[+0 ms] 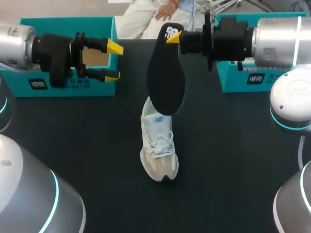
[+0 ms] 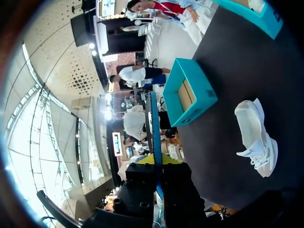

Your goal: Take the shoe out of the shoebox, open the shoe tongue, remove and reinsert the insole, then place the shoe into the shoebox

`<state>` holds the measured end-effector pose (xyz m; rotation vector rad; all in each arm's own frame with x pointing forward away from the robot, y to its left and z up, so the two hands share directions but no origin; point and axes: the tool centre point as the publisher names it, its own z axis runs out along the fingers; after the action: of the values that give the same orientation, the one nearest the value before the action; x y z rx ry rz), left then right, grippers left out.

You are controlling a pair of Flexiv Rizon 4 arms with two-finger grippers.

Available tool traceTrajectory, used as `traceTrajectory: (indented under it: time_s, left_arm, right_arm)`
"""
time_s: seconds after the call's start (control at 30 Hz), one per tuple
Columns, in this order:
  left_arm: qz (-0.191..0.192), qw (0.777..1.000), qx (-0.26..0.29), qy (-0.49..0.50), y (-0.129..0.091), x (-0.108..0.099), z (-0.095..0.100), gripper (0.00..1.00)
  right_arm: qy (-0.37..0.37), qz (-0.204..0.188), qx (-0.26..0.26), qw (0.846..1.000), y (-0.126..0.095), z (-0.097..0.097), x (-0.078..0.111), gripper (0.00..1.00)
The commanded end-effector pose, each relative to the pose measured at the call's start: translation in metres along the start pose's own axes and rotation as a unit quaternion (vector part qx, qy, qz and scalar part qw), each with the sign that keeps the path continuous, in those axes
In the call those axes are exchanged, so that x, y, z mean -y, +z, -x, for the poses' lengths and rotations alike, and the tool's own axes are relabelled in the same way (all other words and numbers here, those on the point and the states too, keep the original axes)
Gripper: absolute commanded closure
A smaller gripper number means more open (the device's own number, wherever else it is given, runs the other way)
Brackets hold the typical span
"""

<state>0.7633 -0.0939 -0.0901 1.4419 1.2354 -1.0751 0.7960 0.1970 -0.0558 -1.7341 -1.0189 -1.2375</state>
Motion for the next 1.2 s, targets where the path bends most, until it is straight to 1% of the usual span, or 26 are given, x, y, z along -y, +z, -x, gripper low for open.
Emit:
traceTrajectory:
  time_s: [0.03,0.07,0.13,0.2,0.3,0.4,0.53,0.73,0.93,1.0,1.03,1.07,1.13,1.17,1.2]
  left_arm:
    - [0.022,0.999,0.022,-0.007,0.004,0.020,-0.006,0.00]
    - [0.025,0.999,0.026,-0.009,0.004,0.023,-0.006,0.00]
    - [0.027,0.999,0.034,-0.011,0.006,0.027,-0.007,0.00]
    - [0.032,0.999,0.037,-0.008,0.008,0.031,-0.007,0.00]
    - [0.034,0.999,0.040,-0.003,0.011,0.033,-0.009,0.00]
    - [0.034,0.999,0.043,-0.001,0.016,0.031,-0.012,0.00]
    - [0.036,0.998,0.055,0.013,0.023,0.027,-0.014,0.00]
    - [0.040,0.997,0.066,0.024,0.037,0.019,-0.013,0.00]
    - [0.039,0.996,0.074,0.029,0.045,0.016,-0.012,0.00]
    - [0.038,0.996,0.075,0.030,0.046,0.016,-0.011,0.05]
    - [0.038,0.996,0.076,0.031,0.046,0.016,-0.012,0.14]
    - [0.038,0.996,0.077,0.030,0.046,0.016,-0.013,0.17]
    - [0.038,0.996,0.077,0.029,0.047,0.016,-0.015,0.54]
    - [0.038,0.996,0.078,0.028,0.047,0.017,-0.016,0.56]
    - [0.039,0.996,0.078,0.028,0.047,0.017,-0.016,0.65]
  right_arm:
    - [0.007,0.004,0.036,0.999,0.020,0.003,-0.007,1.00]
    - [0.009,-0.001,0.027,1.000,0.023,0.005,-0.009,1.00]
    - [0.018,-0.015,0.031,0.999,0.032,0.009,-0.011,1.00]
    - [0.026,-0.020,0.028,0.999,0.039,0.010,-0.009,1.00]
    - [0.026,-0.034,0.017,0.999,0.047,0.013,-0.006,1.00]
    - [0.044,-0.045,0.006,0.998,0.056,0.016,0.001,1.00]
    - [0.051,-0.040,-0.002,0.998,0.065,0.020,0.011,1.00]
    - [0.063,-0.044,-0.015,0.997,0.081,0.027,0.024,1.00]
    - [0.068,-0.039,-0.031,0.996,0.090,0.030,0.029,1.00]
    - [0.070,-0.035,-0.035,0.996,0.092,0.031,0.028,1.00]
    - [0.070,-0.034,-0.036,0.996,0.092,0.031,0.028,1.00]
    - [0.071,-0.034,-0.040,0.996,0.092,0.031,0.027,1.00]
    - [0.072,-0.035,-0.041,0.996,0.094,0.031,0.026,1.00]
    - [0.071,-0.036,-0.046,0.996,0.095,0.031,0.025,1.00]
    - [0.071,-0.038,-0.046,0.996,0.096,0.030,0.025,1.00]
